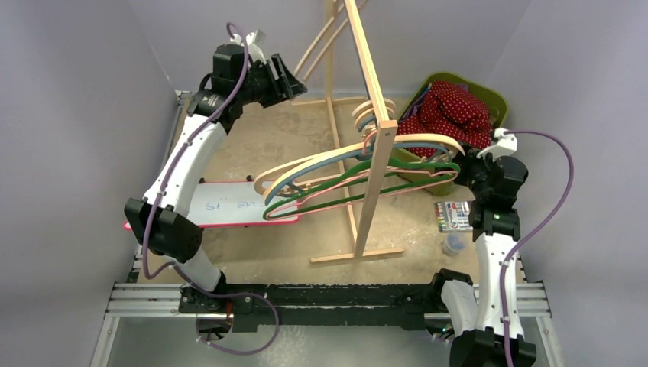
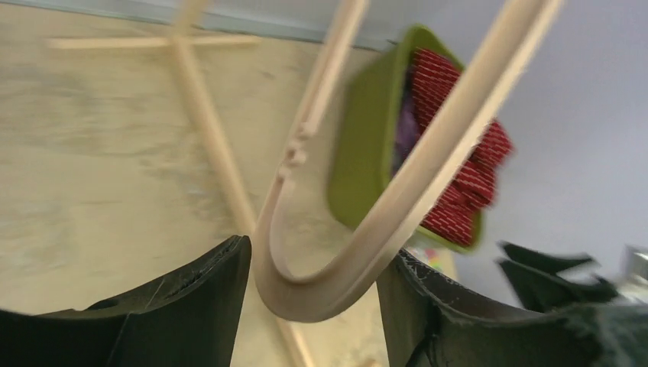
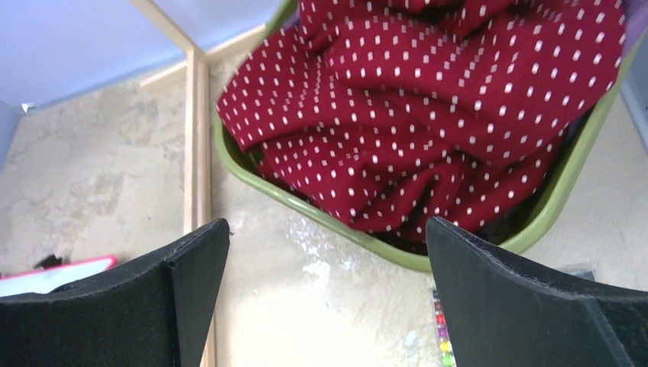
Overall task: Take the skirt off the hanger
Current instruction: Place the hanger at the clothesline, then reset both arms
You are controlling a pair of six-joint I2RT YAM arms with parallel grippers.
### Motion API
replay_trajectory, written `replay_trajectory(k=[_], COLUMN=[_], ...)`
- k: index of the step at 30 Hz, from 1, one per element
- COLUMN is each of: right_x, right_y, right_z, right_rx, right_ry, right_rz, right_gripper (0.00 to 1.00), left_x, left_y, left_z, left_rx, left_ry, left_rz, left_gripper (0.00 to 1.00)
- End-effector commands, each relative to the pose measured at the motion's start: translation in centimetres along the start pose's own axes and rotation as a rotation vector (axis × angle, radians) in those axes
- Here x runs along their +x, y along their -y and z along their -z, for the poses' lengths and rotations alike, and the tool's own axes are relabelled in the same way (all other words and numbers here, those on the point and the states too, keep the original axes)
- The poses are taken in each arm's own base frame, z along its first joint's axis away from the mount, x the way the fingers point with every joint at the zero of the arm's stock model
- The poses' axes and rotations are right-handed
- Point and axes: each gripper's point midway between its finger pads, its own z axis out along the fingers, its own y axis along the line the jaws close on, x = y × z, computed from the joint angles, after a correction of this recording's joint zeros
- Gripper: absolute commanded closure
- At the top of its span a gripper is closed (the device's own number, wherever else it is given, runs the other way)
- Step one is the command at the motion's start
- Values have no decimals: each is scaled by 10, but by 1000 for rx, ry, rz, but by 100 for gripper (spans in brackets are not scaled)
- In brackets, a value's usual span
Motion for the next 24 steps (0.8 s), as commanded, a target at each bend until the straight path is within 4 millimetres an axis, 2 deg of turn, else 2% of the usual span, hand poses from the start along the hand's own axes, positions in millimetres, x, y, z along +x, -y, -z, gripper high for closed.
replay_trajectory(k=[1,4,6,9,11,12,13,14,16,19,20,22,24], right_x=[-57,-69,-64,-92,-115,-133,-153,-162,-196,-233,-242,-247,-244], right_y=[-5,16,20,15,5,-4,-21,-33,-60,-95,-108,-141,-170], right_z=[8,8,7,15,24,31,43,49,76,116,129,155,181], right_rx=[59,194,221,237,213,191,128,80,3,-96,-140,-272,-396], right_ry=[138,144,103,150,209,253,297,317,413,526,556,579,595], right_rz=[-37,-67,-75,-73,-62,-39,12,31,71,127,162,261,357], right_gripper=[1,1,1,1,1,1,1,1,1,1,1,1,1], left_x=[-51,-66,-71,-74,-75,-76,-79,-80,-85,-91,-92,-93,-92], left_y=[-37,-55,-61,-66,-63,-58,-50,-42,-22,8,17,34,46], left_z=[67,110,139,182,205,217,229,238,260,285,291,303,308], left_rx=[-360,-522,-603,-696,-725,-724,-710,-693,-634,-535,-500,-432,-376], left_ry=[253,376,451,549,594,617,645,670,734,818,839,870,888], left_rz=[-190,-272,-312,-349,-365,-365,-366,-367,-366,-369,-369,-375,-378], left_gripper=[39,37,34,30,30,30,30,30,30,29,29,29,29])
